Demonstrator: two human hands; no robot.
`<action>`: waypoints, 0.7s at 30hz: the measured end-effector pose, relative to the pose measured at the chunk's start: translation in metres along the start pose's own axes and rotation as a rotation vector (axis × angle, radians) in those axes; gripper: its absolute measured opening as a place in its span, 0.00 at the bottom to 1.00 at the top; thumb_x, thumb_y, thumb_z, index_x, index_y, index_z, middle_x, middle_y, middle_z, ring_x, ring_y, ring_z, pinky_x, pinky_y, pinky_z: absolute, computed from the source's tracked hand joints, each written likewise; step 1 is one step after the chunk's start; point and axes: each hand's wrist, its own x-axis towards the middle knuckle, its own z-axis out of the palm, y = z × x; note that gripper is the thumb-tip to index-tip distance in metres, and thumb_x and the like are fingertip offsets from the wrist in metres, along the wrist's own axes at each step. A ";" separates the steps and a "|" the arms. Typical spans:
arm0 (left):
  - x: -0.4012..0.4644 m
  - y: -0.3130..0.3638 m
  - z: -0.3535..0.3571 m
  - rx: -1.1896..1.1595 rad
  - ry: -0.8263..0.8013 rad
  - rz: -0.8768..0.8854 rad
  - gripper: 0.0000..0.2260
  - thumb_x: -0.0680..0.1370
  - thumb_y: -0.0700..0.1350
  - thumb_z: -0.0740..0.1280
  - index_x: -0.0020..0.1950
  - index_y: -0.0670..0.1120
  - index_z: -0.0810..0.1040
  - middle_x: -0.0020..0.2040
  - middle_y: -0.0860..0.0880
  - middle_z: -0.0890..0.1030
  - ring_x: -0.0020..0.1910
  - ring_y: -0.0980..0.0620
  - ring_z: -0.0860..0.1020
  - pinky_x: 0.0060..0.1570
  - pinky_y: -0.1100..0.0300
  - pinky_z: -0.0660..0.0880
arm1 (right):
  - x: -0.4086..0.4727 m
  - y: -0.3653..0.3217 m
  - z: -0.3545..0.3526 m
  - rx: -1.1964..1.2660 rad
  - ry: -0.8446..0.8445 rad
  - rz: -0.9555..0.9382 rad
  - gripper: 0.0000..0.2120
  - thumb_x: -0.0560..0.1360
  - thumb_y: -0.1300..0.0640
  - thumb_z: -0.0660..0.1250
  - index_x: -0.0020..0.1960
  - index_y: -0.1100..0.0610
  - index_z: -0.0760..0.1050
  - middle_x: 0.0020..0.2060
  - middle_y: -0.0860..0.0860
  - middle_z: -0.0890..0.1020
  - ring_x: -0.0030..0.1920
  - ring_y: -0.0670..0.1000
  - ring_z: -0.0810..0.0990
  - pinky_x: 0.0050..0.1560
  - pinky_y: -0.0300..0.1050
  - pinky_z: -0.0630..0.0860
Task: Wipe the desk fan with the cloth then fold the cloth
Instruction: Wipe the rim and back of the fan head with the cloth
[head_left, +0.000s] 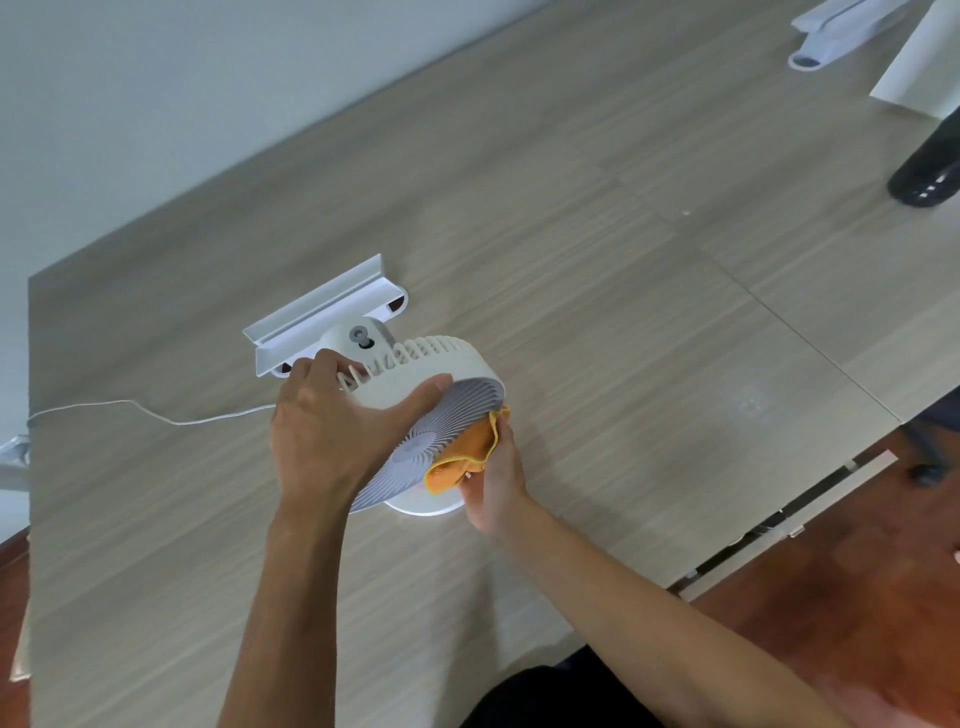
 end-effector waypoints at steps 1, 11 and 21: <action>0.000 0.000 0.000 -0.001 0.001 -0.002 0.38 0.55 0.77 0.64 0.47 0.47 0.75 0.45 0.50 0.76 0.47 0.46 0.76 0.43 0.54 0.72 | 0.001 0.003 0.000 0.018 0.006 0.047 0.22 0.79 0.39 0.58 0.62 0.53 0.75 0.55 0.54 0.83 0.53 0.54 0.82 0.48 0.47 0.79; 0.002 -0.005 -0.001 -0.053 0.002 -0.047 0.36 0.55 0.76 0.67 0.47 0.47 0.75 0.47 0.50 0.77 0.47 0.46 0.77 0.43 0.53 0.74 | -0.010 -0.018 0.006 -0.252 0.059 -0.284 0.19 0.79 0.40 0.56 0.51 0.50 0.81 0.49 0.52 0.85 0.54 0.53 0.82 0.63 0.55 0.76; 0.003 -0.005 -0.001 -0.056 0.002 -0.045 0.35 0.57 0.76 0.66 0.48 0.47 0.75 0.47 0.51 0.76 0.48 0.46 0.77 0.43 0.55 0.71 | -0.045 -0.027 0.027 -0.813 -0.117 -1.251 0.22 0.82 0.49 0.50 0.65 0.59 0.73 0.60 0.51 0.79 0.64 0.45 0.73 0.65 0.45 0.70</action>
